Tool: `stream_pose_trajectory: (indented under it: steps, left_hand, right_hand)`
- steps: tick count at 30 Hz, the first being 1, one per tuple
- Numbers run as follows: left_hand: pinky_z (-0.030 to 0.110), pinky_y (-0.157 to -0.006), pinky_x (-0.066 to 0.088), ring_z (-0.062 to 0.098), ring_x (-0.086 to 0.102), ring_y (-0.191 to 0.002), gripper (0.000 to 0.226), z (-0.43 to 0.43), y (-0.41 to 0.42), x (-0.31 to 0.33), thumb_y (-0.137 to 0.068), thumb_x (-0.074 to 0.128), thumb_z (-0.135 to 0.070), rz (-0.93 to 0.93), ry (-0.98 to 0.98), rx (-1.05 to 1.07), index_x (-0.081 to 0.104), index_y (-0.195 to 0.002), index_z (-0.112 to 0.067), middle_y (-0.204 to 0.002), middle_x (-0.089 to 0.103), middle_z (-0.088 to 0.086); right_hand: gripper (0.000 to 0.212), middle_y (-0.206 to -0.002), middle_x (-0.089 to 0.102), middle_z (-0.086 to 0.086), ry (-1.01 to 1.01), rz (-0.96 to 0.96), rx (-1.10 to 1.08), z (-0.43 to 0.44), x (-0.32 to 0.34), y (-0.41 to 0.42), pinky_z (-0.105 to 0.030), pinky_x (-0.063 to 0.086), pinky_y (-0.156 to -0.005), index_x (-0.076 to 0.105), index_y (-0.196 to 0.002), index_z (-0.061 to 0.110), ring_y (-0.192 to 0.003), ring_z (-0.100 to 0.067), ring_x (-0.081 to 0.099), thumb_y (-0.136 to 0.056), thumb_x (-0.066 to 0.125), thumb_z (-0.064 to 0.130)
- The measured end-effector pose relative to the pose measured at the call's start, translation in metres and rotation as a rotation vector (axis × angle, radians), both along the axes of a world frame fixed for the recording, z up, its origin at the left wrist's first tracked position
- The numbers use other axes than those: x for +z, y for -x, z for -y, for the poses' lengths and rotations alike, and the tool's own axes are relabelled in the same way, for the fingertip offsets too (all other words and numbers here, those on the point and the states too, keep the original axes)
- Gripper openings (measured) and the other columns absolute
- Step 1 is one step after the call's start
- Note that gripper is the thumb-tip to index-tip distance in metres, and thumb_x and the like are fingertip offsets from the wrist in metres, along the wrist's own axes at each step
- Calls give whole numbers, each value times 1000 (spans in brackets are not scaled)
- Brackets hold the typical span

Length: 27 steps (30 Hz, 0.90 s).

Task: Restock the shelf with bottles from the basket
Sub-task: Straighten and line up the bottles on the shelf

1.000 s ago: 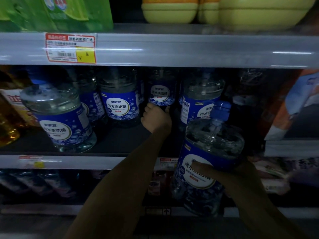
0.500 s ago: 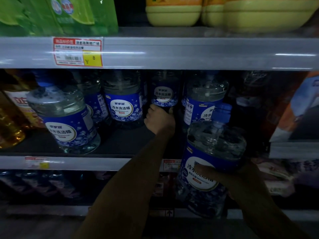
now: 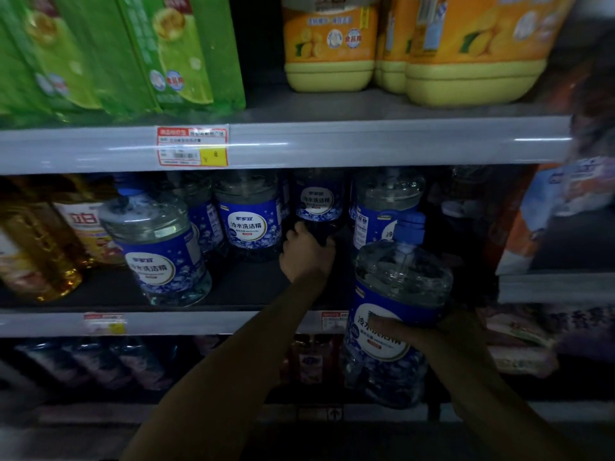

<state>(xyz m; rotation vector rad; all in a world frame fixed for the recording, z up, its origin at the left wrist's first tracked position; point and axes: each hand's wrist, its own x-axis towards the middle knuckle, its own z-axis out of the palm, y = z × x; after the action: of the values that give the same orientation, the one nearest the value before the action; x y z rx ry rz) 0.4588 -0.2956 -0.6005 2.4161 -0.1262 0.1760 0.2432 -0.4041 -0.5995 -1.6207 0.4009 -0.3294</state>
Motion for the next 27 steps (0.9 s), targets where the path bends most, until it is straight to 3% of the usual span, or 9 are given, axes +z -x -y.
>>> stream_pose_trajectory:
  steps: [3, 7, 12, 14, 16, 18, 20, 24, 27]
  left_hand:
    - [45, -91, 51, 34, 58, -122, 60, -24, 17, 8, -95, 63, -51, -10, 8, -61, 47, -140, -16, -140, 52, 11]
    - [46, -94, 53, 32, 59, -121, 53, -57, 40, 20, -94, 62, -52, 0, -32, -135, 53, -135, -20, -144, 50, 7]
    - [48, -97, 54, 28, 61, -119, 49, -91, 66, 41, -89, 66, -50, -64, 39, -326, 57, -131, -25, -139, 56, 3]
    - [44, -99, 54, 23, 63, -116, 38, -103, 76, 48, -92, 68, -35, -116, 149, -407, 62, -125, -19, -125, 66, 3]
    - [34, -100, 52, 20, 63, -115, 26, -114, 87, 56, -95, 66, -12, -193, 265, -486, 64, -121, -15, -115, 69, 1]
    - [29, -98, 52, 21, 64, -115, 31, -126, 98, 65, -96, 60, 3, -250, 370, -586, 65, -123, -11, -115, 70, 6]
    - [30, -96, 54, 26, 67, -115, 36, -137, 107, 70, -97, 58, 8, -291, 484, -691, 63, -129, -9, -119, 71, 15]
    - [27, -94, 54, 21, 68, -117, 49, -151, 118, 79, -93, 71, -7, -294, 640, -790, 57, -137, -25, -127, 69, 14]
    - [32, -97, 56, 20, 67, -119, 65, -152, 118, 82, -82, 87, -22, -264, 686, -763, 56, -139, -24, -128, 71, 7]
  right_hand:
    - [65, -106, 78, 7, 37, 42, 11, -7, 13, 10, -31, 61, -83, 71, -112, 28, -94, -5, 74, -55, 101, 24]
    - [81, -110, 74, 14, 3, 43, -58, -24, 26, 23, -23, 59, -73, 67, -123, 29, -99, -8, 72, -48, 99, 25]
    - [81, -113, 73, 17, 29, 65, -51, -41, 35, 25, -30, 59, -81, 64, -120, 39, -103, -8, 71, -49, 100, 24]
    - [89, -123, 70, 12, 34, 69, -31, -46, 38, 22, -39, 58, -93, 61, -132, 32, -111, -13, 68, -53, 100, 22]
    - [88, -124, 69, 10, 52, 90, -27, -53, 44, 19, -36, 58, -93, 60, -135, 28, -112, -13, 67, -57, 100, 18]
    - [82, -116, 71, 15, 69, 130, -14, -58, 49, 15, -22, 58, -81, 62, -130, 29, -104, -4, 69, -58, 99, 14]
    - [78, -109, 72, 20, 92, 162, 1, -61, 53, 11, -18, 58, -75, 64, -125, 32, -96, 3, 70, -58, 98, 12]
    - [80, -120, 72, 13, 125, 184, 44, -66, 55, 0, -26, 60, -86, 63, -129, 29, -107, -3, 70, -59, 99, 12]
    - [76, -112, 73, 17, 166, 193, 80, -70, 57, -9, -17, 59, -79, 64, -118, 35, -102, 1, 70, -57, 99, 7]
